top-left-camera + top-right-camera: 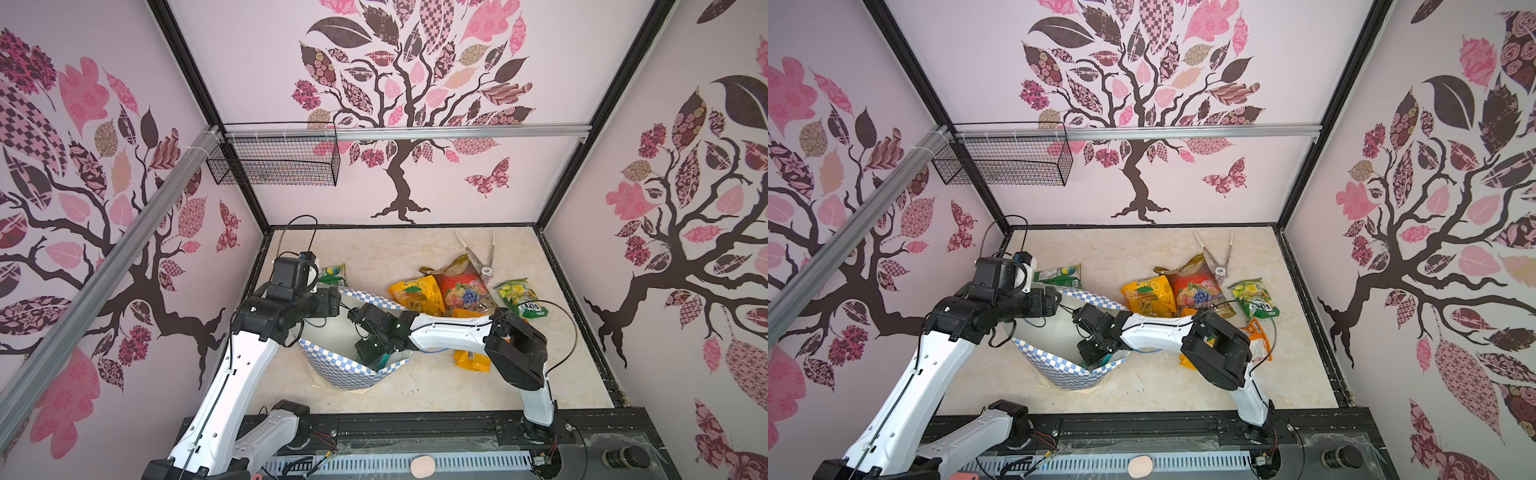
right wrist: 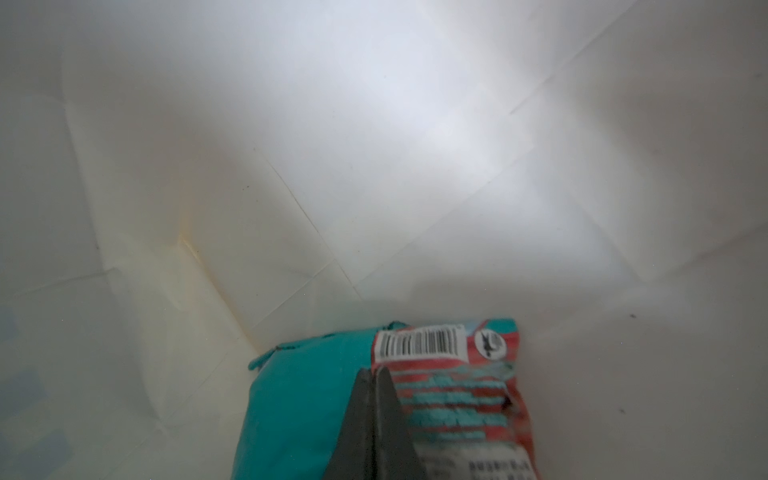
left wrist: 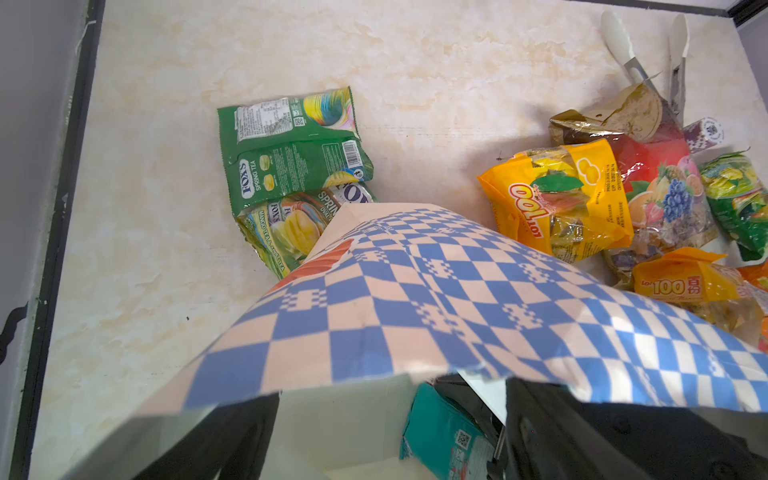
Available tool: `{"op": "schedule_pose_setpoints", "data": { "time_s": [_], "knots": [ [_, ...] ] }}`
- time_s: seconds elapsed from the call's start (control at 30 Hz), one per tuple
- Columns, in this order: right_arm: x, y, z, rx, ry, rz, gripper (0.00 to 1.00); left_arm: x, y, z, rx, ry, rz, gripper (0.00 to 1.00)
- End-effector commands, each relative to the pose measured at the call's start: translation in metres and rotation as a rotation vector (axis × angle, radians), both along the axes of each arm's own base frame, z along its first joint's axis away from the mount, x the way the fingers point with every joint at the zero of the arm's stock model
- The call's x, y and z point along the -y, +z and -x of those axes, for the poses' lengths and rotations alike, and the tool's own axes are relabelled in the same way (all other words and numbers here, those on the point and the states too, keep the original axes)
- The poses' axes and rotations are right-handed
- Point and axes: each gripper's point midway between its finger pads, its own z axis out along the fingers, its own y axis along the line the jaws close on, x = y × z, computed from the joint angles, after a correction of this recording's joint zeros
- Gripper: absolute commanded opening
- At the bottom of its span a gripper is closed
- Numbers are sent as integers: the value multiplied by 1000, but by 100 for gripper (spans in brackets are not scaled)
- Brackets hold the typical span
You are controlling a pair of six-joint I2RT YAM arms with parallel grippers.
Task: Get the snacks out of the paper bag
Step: 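Lower the right gripper into the paper bag toward the teal mint bag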
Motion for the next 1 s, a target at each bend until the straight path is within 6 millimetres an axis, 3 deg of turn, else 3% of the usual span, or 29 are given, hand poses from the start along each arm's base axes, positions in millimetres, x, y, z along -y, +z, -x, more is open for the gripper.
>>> {"op": "schedule_pose_setpoints", "data": {
  "time_s": [0.0,0.17,0.63,0.97],
  "knots": [
    [30,6,-3,-21,-66,66,0,-9,29,-16,140,75,44,87],
    [30,36,-14,22,-94,18,0,2,31,-15,135,29,87,87],
    [32,136,-30,129,-151,-167,0,5,47,-12,173,21,124,89],
    [44,158,-39,108,-191,-262,0,64,106,18,350,-337,358,94]
  ]
}}
